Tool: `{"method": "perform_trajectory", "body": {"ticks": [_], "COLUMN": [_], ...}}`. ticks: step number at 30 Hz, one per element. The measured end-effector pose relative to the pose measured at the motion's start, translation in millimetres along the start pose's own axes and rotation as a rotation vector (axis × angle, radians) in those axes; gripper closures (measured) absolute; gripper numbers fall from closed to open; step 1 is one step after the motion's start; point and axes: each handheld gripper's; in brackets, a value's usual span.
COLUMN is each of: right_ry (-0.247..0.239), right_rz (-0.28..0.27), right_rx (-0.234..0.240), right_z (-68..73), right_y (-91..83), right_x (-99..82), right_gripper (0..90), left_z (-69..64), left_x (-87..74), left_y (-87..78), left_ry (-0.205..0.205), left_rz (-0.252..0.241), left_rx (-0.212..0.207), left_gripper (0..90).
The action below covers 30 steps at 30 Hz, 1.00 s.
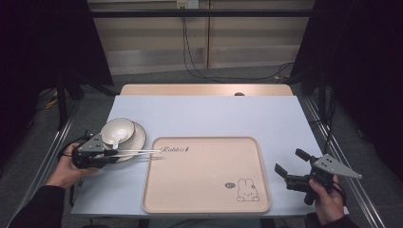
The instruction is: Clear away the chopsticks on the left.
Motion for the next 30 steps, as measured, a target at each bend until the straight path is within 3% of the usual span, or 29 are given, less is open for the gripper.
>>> {"method": "perform_trajectory", "body": {"ticks": [5, 11, 16, 23, 30], "right_ry": [-0.006, 0.007, 0.003, 0.001, -0.001], "right_rz": [0.010, -0.003, 0.002, 0.003, 0.006], "right_rx": [0.005, -0.001, -0.002, 0.001, 0.002], "right_z": [0.1, 0.5, -0.1, -0.1, -0.1], "right_y": [-0.3, 0.3, 0.0, 0.3, 0.9], "right_x": [-0.2, 0.2, 0.0, 0.0, -0.2], "right_gripper": [1.3, 1.1, 1.0, 1.0, 1.0], "left_z": [0.0, 0.8, 0.4, 1.1, 0.0], "left_x": [3.4, 4.0, 3.8, 5.1, 8.3], "left_y": [3.2, 3.0, 2.0, -3.7, -12.7], "left_ry": [-0.004, -0.008, -0.044, -0.123, -0.185], "left_rz": [0.002, 0.007, 0.010, 0.013, -0.013], "left_rx": [-0.029, -0.053, -0.058, -0.071, -0.084], "left_gripper": [75.5, 83.8, 84.2, 84.5, 84.5]}}
Point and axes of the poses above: each handheld gripper's, and its own axes: y roughly forward along the jaws, x roughly out of its top, z roughly to its left, and after that the axes turned 14 degrees about x, right-handed
